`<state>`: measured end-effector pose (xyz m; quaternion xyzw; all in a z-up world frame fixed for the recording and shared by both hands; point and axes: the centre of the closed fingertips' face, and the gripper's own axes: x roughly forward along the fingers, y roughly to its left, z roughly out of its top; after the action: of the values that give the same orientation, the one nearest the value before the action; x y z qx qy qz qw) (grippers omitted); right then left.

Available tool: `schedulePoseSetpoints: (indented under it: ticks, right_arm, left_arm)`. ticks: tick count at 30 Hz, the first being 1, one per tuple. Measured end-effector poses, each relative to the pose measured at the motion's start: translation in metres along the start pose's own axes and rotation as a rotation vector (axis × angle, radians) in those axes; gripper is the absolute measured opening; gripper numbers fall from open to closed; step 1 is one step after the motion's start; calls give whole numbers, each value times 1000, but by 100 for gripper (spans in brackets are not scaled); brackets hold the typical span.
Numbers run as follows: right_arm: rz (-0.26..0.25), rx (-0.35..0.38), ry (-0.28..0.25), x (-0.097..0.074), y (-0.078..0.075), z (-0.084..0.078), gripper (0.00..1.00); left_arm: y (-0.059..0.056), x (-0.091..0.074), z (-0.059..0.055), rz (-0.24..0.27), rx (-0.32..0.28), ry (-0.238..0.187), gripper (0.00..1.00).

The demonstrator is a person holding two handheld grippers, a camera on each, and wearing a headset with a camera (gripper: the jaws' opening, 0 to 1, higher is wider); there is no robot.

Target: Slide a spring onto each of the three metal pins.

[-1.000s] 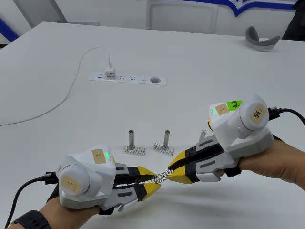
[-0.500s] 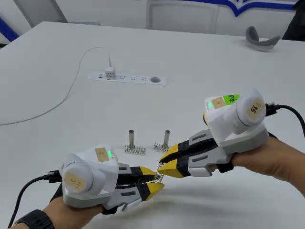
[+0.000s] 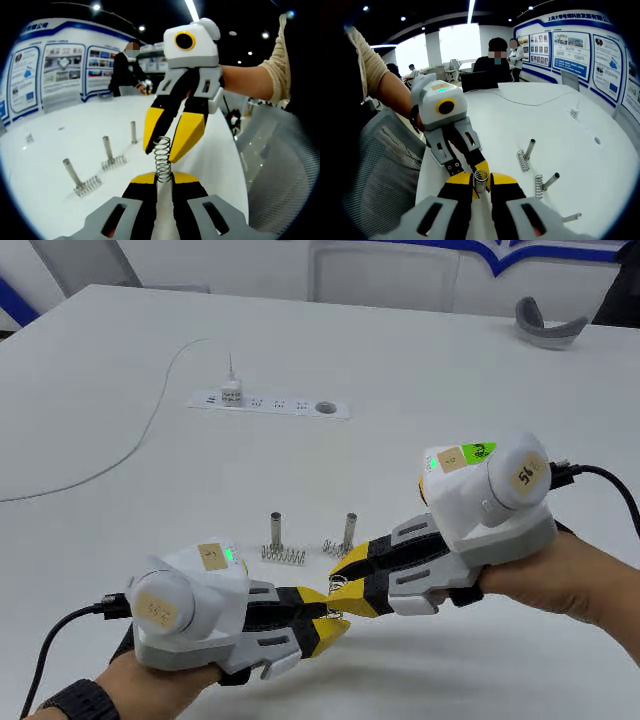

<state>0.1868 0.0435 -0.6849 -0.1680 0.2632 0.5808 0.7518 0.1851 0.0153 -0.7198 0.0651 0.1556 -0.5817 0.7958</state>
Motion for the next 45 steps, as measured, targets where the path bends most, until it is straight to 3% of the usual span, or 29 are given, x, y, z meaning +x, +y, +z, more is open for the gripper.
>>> schedulePoseSetpoints:
  ticks: [19,29,45]
  right_arm:
    - [-3,3,-24,-1,-1,5,12]
    - [-11,6,-24,-3,-3,4,12]
    - [-56,24,-35,-18,-16,3,12]
  left_arm:
    - [1,-1,2,11,22,-14,12]
    - [4,-2,5,27,17,-28,27]
    - [13,-11,1,78,-3,-27,50]
